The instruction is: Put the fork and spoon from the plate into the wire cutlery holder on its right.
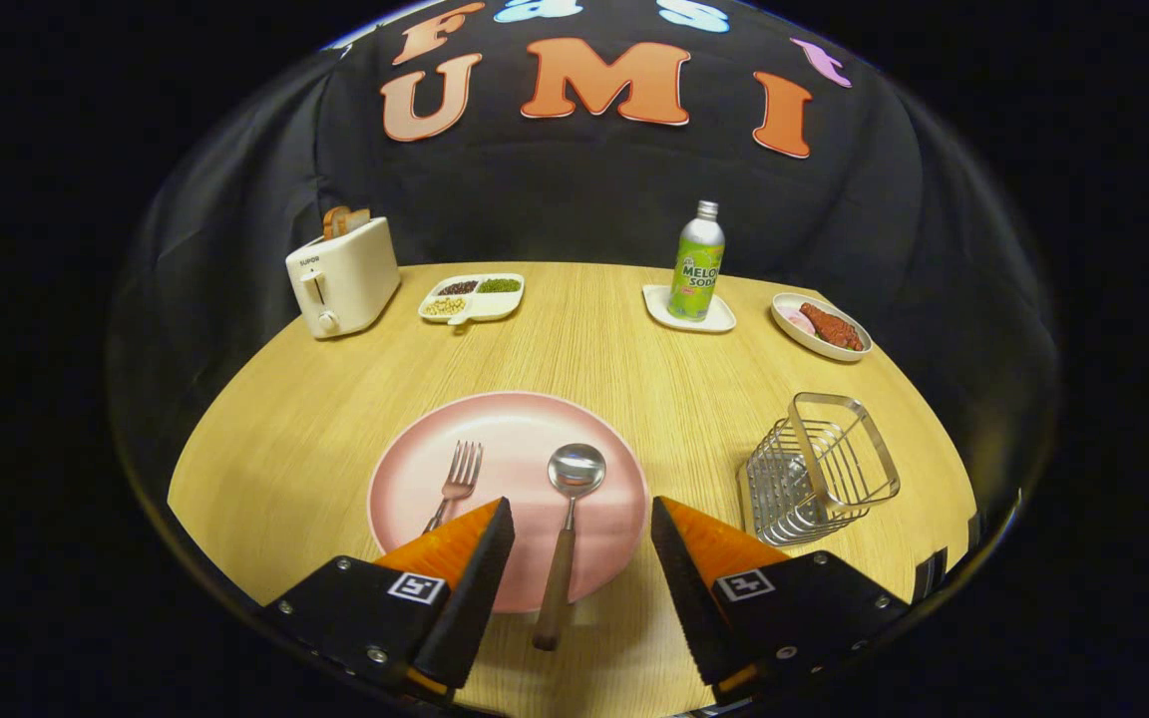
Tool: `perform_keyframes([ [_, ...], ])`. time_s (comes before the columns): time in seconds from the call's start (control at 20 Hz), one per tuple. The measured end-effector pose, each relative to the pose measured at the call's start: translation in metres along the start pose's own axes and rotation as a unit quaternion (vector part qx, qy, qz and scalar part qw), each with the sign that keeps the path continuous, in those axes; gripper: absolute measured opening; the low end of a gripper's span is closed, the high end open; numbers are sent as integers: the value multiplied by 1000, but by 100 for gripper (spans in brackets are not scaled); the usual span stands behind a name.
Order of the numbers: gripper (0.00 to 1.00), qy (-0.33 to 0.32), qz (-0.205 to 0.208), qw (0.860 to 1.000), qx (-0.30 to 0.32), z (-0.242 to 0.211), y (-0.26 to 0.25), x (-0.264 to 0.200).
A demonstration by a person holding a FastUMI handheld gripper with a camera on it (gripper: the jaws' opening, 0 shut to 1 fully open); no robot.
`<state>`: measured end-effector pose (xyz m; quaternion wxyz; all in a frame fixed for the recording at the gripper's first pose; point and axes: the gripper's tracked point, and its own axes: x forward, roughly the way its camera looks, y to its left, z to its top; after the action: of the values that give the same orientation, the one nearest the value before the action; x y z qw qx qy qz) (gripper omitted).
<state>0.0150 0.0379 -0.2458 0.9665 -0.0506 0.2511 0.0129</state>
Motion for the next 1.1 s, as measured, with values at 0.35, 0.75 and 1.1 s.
perform_keyframes([
  [0.35, 51, 43, 4, 999, -23, -24, 10, 21],
  [0.75, 21, 76, -6, 997, -29, -39, 10, 33],
  [1.1, 5, 89, 2, 996, 23, -26, 3, 20],
])
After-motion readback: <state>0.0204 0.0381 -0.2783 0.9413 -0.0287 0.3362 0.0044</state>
